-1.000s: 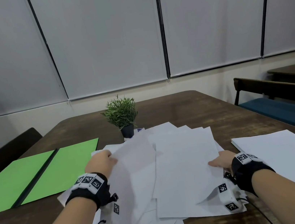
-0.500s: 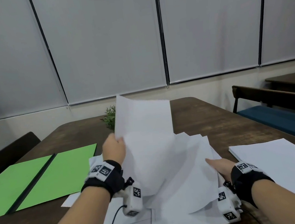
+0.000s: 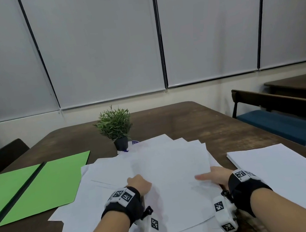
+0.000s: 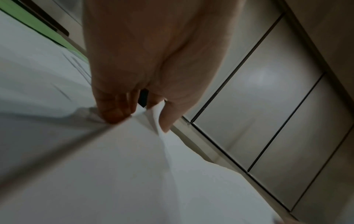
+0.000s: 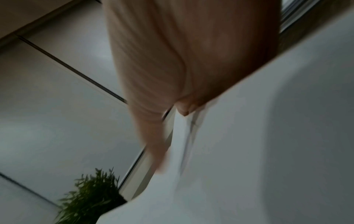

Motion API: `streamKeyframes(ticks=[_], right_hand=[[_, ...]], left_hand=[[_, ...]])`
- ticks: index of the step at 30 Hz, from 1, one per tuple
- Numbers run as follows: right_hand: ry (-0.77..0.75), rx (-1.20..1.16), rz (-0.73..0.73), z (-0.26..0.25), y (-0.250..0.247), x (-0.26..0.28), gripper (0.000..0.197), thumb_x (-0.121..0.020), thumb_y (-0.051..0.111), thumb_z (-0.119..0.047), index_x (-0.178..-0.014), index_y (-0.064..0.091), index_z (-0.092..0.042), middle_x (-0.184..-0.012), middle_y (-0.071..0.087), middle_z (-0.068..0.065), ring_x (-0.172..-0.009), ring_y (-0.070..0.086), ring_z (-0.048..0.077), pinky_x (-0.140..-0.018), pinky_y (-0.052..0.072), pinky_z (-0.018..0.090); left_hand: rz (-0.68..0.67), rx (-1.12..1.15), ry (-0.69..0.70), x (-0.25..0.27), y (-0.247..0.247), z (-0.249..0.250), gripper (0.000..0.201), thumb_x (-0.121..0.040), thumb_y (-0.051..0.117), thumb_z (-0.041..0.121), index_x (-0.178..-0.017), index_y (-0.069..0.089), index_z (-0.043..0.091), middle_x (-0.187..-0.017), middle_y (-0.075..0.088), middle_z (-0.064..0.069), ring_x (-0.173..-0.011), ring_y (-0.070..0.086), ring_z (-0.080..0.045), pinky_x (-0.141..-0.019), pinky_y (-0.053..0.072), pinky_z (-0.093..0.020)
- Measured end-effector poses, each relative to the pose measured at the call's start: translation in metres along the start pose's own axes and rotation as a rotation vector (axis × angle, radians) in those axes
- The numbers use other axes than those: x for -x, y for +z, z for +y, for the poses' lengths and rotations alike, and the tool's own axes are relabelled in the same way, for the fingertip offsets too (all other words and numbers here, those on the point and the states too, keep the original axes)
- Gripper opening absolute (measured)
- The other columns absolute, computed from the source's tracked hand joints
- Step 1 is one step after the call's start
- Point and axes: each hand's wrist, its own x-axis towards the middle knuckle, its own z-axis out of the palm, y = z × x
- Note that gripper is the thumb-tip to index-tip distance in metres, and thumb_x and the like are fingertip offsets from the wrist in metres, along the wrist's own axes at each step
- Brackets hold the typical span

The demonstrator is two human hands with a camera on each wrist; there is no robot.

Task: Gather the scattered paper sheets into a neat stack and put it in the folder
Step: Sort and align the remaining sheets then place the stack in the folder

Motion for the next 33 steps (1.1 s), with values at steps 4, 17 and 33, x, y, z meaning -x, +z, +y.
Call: streamKeyframes(ticks=[4, 17, 33], right_hand=[[-0.073, 0.157, 0.027, -0.012, 0.006, 0.019, 0.073, -0.052, 0.078, -0.024, -0.121, 0.056, -0.015, -0.107, 0.069, -0.001, -0.102, 0.065, 0.021, -0.098, 0.050, 0.041], [-0.603, -0.184, 0.076, -0.114, 0.021, 0.080, 0.049, -0.073, 0.061, -0.002, -0.114, 0.058, -0.030, -0.110, 0.071, 0.001, -0.103, 0.067, 0.024, -0.092, 0.053, 0.049], [-0.610, -0.521, 0.123, -0.145, 0.046, 0.071, 0.052, -0.082, 0.064, 0.009, -0.126, 0.049, -0.016, -0.116, 0.066, 0.008, -0.111, 0.063, 0.027, -0.091, 0.052, 0.038]], left_hand=[[-0.109, 0.057, 0.045, -0.004, -0.004, -0.007, 0.045, -0.089, 0.055, 0.038, -0.120, 0.051, 0.006, -0.121, 0.054, -0.010, -0.108, 0.057, -0.025, -0.086, 0.047, -0.030], [0.382, 0.959, 0.454, 0.020, -0.072, -0.003, 0.054, -0.084, 0.069, 0.023, -0.131, 0.044, 0.015, -0.124, 0.059, 0.001, -0.112, 0.058, -0.018, -0.100, 0.045, -0.038], [0.699, 0.828, 0.722, 0.035, -0.113, 0.016, 0.066, -0.092, 0.060, 0.019, -0.147, 0.024, 0.020, -0.140, 0.047, 0.005, -0.125, 0.049, -0.010, -0.106, 0.039, -0.029]])
